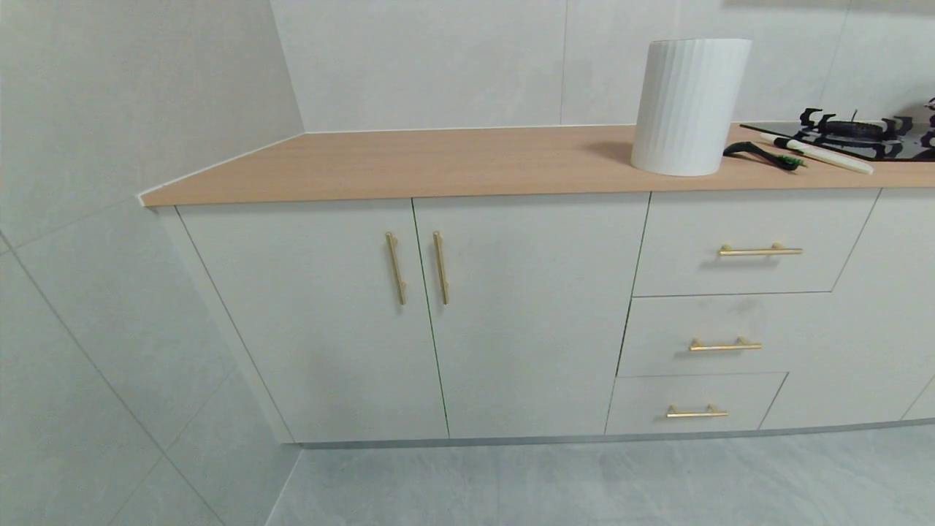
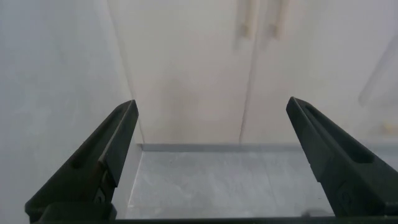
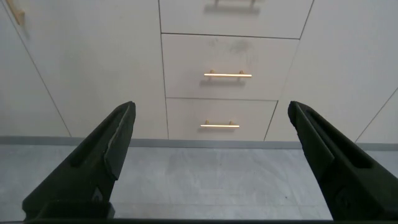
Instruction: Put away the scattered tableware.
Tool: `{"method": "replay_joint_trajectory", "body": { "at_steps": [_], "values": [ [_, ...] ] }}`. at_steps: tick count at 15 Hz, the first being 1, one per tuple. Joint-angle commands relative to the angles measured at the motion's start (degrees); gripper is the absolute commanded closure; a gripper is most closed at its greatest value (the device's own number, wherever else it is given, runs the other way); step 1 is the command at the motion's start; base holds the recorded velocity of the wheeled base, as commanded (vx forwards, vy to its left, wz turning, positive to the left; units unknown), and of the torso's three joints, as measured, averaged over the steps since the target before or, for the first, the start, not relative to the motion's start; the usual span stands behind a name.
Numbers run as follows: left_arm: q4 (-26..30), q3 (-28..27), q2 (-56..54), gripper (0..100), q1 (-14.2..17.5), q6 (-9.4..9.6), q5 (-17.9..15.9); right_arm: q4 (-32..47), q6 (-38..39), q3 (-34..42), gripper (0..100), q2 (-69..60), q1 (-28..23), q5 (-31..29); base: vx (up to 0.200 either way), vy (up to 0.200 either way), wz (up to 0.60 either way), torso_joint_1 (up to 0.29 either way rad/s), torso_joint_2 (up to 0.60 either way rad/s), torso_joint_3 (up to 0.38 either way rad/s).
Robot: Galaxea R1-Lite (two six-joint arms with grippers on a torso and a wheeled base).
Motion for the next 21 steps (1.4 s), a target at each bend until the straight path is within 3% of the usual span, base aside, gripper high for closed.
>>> {"method": "replay_joint_trajectory", "body": {
  "at_steps": [1,9,21],
  "values": [
    [0.55,0.18,0.0,0,-0.02,0.43,-0.21,0.01,0.22,0.05,0,0.18,0.03,-0.09,0.0,0.0,0.0,0.0,0.0,0.0],
    [0.55,0.18,0.0,0,-0.02,0.34,-0.21,0.01,0.31,0.05,0,0.18,0.03,0.18,0.0,0.0,0.0,0.0,0.0,0.0],
    [0.55,0.18,0.0,0,-0.02,0.34,-0.21,0.01,0.4,0.05,0,0.18,0.03,0.18,0.0,-0.2,0.0,0.003,0.0,0.002]
  ]
}}
